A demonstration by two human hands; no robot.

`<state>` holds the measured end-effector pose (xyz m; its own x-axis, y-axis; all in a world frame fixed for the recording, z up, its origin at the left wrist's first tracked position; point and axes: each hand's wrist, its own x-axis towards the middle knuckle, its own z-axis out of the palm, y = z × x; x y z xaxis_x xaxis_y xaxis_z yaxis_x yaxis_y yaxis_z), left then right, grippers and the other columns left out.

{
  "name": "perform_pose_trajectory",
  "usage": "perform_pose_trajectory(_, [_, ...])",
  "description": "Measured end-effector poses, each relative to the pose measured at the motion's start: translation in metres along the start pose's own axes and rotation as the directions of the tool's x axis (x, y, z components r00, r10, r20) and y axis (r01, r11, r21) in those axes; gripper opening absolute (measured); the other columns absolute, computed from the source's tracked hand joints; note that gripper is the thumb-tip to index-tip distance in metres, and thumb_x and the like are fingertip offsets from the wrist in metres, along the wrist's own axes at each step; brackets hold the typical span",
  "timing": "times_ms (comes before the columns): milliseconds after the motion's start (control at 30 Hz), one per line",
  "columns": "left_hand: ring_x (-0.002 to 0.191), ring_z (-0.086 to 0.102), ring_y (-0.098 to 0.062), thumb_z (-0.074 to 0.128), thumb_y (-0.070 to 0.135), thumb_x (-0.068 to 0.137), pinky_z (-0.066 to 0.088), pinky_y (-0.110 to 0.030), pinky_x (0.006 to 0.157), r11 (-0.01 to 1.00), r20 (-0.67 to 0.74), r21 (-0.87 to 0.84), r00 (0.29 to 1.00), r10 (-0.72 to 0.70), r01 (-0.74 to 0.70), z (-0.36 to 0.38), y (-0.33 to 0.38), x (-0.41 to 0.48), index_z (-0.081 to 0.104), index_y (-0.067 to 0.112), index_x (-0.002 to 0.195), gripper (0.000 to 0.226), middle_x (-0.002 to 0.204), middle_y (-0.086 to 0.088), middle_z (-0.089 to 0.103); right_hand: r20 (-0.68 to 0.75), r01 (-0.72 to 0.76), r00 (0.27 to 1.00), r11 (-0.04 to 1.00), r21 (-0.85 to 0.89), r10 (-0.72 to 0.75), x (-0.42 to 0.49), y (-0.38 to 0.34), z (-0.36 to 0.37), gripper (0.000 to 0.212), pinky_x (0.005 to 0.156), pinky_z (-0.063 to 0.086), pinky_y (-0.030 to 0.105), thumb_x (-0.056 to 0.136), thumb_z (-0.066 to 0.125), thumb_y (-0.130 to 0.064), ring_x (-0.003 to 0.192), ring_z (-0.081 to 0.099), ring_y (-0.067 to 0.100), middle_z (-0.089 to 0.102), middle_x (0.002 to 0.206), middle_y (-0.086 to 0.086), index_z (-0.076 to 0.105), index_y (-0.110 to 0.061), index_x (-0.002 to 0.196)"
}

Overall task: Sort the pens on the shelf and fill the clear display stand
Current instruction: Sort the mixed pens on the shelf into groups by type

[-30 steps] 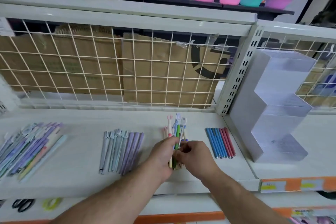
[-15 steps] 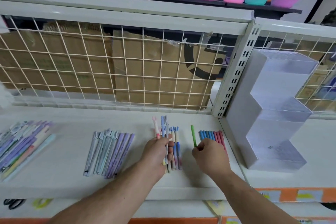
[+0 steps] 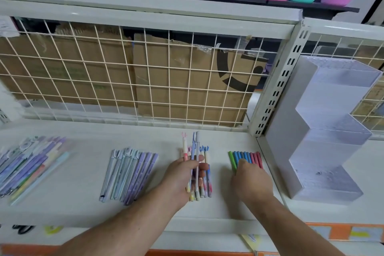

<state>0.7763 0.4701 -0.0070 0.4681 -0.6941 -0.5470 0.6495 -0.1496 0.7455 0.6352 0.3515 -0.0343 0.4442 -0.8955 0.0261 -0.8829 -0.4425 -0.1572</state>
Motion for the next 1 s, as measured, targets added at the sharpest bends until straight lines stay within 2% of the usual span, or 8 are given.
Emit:
perform_pose_trajectory(67, [0.056,0.063,-0.014,0.051,0.003,0.098,0.049,-0.022,0.048,1.000,0.025,0.012,1.000,0.011,-0.011,-0.003,0.002,-0.002,0.069,0.005,0.109,0.021,0.080,-0.010,0.075,-0.021,-0.001,1.000,0.999,0.050,0.002,-0.003,-0.004,-0.002,0.011,0.043,0.028,0.024,0.093,0.051,-0.020,0.057,0.049,0.013,0.046,0.064,-0.009,0.045,-0.021,0.085])
perform_pose_trajectory(133, [0.059,0.064,-0.012,0.050,0.007,0.100,0.047,-0.020,0.047,0.997,0.029,0.067,0.999,0.026,-0.028,-0.007,0.004,-0.003,0.069,0.008,0.109,0.021,0.083,-0.008,0.077,-0.025,0.036,0.999,0.971,0.237,-0.031,-0.007,-0.014,-0.005,0.018,0.042,0.032,0.022,0.092,0.057,-0.025,0.054,0.051,0.007,0.055,0.063,-0.009,0.051,-0.023,0.076])
perform_pose_trajectory(233, [0.073,0.065,-0.014,0.051,0.011,0.101,0.045,-0.022,0.051,0.992,0.036,0.117,0.998,0.047,-0.051,-0.014,0.006,-0.003,0.071,0.012,0.108,0.021,0.089,-0.006,0.078,-0.022,0.096,0.995,0.805,0.585,-0.102,-0.019,-0.039,-0.016,0.021,0.044,0.040,0.014,0.089,0.067,-0.025,0.050,0.055,0.004,0.062,0.058,-0.009,0.060,-0.025,0.070])
perform_pose_trajectory(367, [0.074,0.068,-0.017,0.057,0.009,0.098,0.048,-0.026,0.056,0.994,0.054,0.075,0.996,0.076,-0.080,-0.027,0.009,-0.007,0.075,0.016,0.103,0.020,0.086,-0.005,0.076,0.069,0.024,0.987,0.562,0.827,-0.144,-0.034,-0.070,-0.028,0.017,0.046,0.045,0.020,0.087,0.072,-0.022,0.046,0.054,0.004,0.061,0.055,-0.008,0.065,-0.014,0.073])
perform_pose_trajectory(567, [0.063,0.063,-0.017,0.056,0.011,0.098,0.045,-0.029,0.059,0.989,0.046,0.115,0.995,0.091,-0.096,-0.058,0.018,-0.014,0.073,0.015,0.106,0.020,0.078,-0.004,0.071,0.184,-0.059,0.963,0.516,0.855,-0.196,-0.053,-0.111,-0.028,0.013,0.048,0.043,0.022,0.084,0.077,-0.017,0.050,0.055,0.010,0.070,0.065,0.004,0.069,-0.010,0.075])
perform_pose_trajectory(767, [0.064,0.064,-0.016,0.055,0.010,0.098,0.046,-0.025,0.055,0.988,0.063,0.106,0.993,0.102,-0.108,-0.097,0.032,-0.021,0.073,0.015,0.107,0.020,0.100,-0.009,0.069,0.283,-0.152,0.940,0.504,0.850,-0.193,-0.066,-0.152,-0.021,0.009,0.041,0.038,0.017,0.085,0.071,-0.009,0.049,0.057,0.012,0.071,0.067,0.007,0.066,-0.005,0.079])
perform_pose_trajectory(900, [0.059,0.056,-0.020,0.054,0.008,0.094,0.044,-0.024,0.048,0.992,0.017,0.104,0.998,0.066,-0.067,-0.125,0.045,-0.021,0.077,0.021,0.098,0.026,0.073,-0.006,0.062,0.338,-0.215,0.923,0.481,0.850,-0.184,-0.073,-0.176,-0.020,0.008,0.039,0.037,0.019,0.086,0.066,-0.004,0.049,0.060,0.013,0.071,0.064,0.006,0.067,-0.002,0.078])
perform_pose_trajectory(1000, [0.055,0.052,-0.020,0.054,0.010,0.095,0.044,-0.027,0.055,0.996,-0.018,0.067,0.998,0.058,-0.057,-0.138,0.052,-0.020,0.078,0.019,0.090,0.026,0.067,-0.004,0.056,0.359,-0.234,0.921,0.521,0.821,-0.151,-0.076,-0.186,-0.016,0.007,0.040,0.036,0.021,0.086,0.066,-0.006,0.050,0.061,0.015,0.071,0.065,0.009,0.068,0.000,0.084])
